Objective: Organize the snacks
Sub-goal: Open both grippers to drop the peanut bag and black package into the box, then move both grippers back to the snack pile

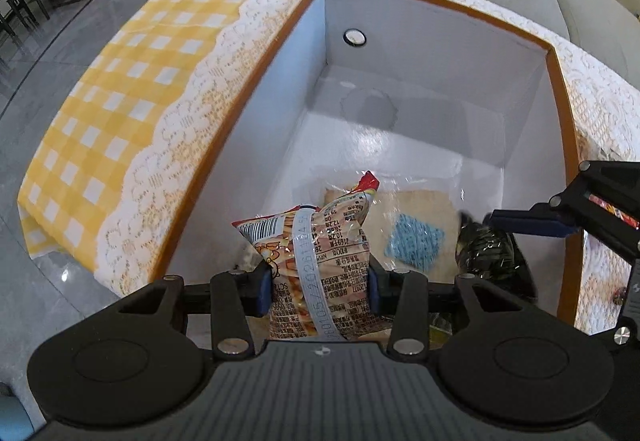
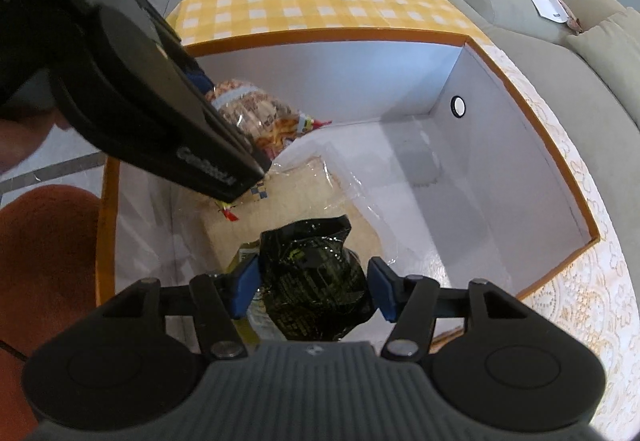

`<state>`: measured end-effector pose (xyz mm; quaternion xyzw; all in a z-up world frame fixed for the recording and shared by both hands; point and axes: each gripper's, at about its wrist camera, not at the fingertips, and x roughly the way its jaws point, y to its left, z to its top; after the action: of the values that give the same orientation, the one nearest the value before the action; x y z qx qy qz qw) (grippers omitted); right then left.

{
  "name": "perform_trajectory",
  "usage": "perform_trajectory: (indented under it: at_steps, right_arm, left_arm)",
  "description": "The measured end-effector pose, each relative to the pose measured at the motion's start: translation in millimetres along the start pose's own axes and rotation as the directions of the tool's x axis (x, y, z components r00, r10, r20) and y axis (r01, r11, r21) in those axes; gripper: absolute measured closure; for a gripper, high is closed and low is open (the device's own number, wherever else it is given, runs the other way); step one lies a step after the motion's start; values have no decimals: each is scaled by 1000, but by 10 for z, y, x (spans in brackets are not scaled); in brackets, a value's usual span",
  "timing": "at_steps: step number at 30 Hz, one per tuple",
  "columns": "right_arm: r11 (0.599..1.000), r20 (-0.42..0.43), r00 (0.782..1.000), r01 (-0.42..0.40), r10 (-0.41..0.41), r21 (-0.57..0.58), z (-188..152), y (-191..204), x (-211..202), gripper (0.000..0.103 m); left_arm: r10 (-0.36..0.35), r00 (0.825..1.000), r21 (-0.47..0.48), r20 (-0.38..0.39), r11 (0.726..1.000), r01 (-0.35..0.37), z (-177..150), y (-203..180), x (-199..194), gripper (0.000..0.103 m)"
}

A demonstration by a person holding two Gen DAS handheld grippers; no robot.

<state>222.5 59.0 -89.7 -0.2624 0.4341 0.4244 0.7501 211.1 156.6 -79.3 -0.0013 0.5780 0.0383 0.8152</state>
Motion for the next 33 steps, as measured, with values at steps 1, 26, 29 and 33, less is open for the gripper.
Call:
perform_trajectory:
  at_steps: [1, 26, 29, 33]
  right_arm:
    - [1000, 2, 1000, -3, 3, 7, -14, 0, -16, 43]
    - [943, 223, 951, 144, -216, 298, -674, -59, -968, 44]
    - [894, 251, 933, 134, -259, 427, -910, -150, -1151, 44]
    - [837, 265, 889, 199, -373, 510, -1267, -117, -1373, 44]
  left_arm:
    - [0, 1000, 2, -6, 1000, 0, -4, -12, -2, 48]
    - [-15, 959, 44, 283, 999, 3, -354, -582, -1002, 30]
    - [-48, 933, 68, 356, 997, 25, -462, -790, -1162, 30]
    - [-115, 916, 85, 385, 992, 89, -560, -1071, -1234, 30]
